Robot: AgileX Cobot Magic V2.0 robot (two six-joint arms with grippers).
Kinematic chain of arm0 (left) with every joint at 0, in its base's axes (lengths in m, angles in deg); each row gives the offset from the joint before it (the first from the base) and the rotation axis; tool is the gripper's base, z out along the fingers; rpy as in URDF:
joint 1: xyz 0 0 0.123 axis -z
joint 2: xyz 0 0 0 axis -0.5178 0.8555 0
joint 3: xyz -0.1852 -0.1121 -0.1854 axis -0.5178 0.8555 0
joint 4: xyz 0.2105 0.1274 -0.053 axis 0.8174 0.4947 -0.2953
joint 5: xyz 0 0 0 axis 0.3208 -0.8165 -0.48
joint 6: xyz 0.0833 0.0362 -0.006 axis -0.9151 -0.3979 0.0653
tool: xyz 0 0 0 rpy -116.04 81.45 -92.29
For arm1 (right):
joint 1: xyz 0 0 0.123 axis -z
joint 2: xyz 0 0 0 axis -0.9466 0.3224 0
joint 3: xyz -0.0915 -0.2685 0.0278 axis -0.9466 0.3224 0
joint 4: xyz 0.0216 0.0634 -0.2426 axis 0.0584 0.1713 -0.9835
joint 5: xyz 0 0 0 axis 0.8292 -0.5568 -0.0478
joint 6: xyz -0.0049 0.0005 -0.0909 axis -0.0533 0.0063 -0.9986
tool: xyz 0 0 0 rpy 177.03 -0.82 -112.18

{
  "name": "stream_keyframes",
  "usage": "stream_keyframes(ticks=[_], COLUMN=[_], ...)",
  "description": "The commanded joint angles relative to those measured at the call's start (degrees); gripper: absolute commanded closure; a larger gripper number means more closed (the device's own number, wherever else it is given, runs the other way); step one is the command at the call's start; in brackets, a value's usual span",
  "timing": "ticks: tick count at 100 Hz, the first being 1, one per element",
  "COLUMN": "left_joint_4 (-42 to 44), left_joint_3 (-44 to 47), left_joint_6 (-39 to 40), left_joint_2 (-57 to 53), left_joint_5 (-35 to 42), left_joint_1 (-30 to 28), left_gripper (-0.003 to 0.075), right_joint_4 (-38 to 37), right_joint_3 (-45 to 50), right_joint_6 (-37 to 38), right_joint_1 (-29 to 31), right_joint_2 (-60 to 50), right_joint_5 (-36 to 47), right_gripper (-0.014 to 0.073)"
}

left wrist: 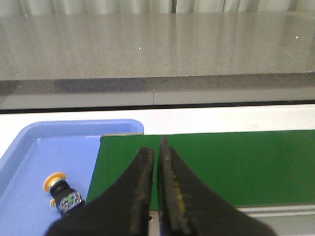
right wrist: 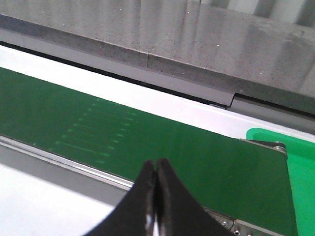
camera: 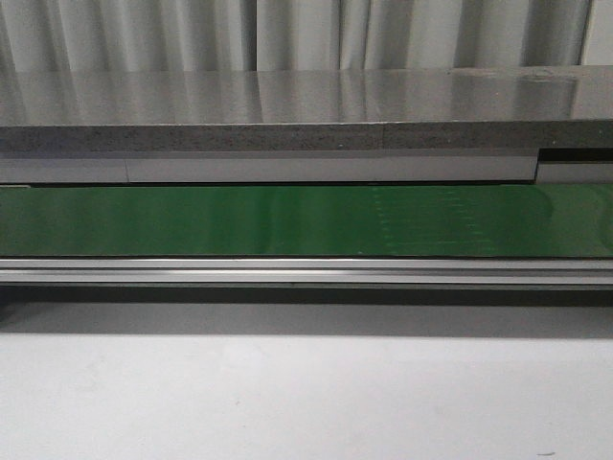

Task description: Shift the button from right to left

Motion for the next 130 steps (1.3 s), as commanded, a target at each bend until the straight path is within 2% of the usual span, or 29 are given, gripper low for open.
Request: stream_keyframes(ticks=[1,10,67,96,130], left_joint_4=[0.7,0.7,0.2,0.1,0.1], left_joint_3=[2.3,6.2,20.9,24.5,24.5], left_joint_6=[0.6,0.6,0.6,0.6,0.6], left_joint_2=[-1.5,-4.4,-25.3,-25.6,-25.6], left_joint_5=[12.5,15.5,15.1,18.4,18.0], left_joint_1=[0.4,0.4,0.3,0.3,0.3], left_gripper=[0.0715,0.0715,0.0715,0.0715,0.0715], right_joint_4=[1.4,1.4,1.4,1.4,1.4], right_joint_3=[-1.6,-1.6,-1.6,-1.6,-1.6], right_joint_6=[-0.4,-0.4,-0.4,-0.4,-0.4], right_joint_1=[-0.1,-0.1,-0.1,-0.1,-0.1], right_joint_2=[0.4,0.4,0.4,0.4,0.4], right_joint_5=[4.1,4.1,4.1,4.1,4.1], right_gripper=[0.0662,0.0662,0.0662,0.0662,0.0662])
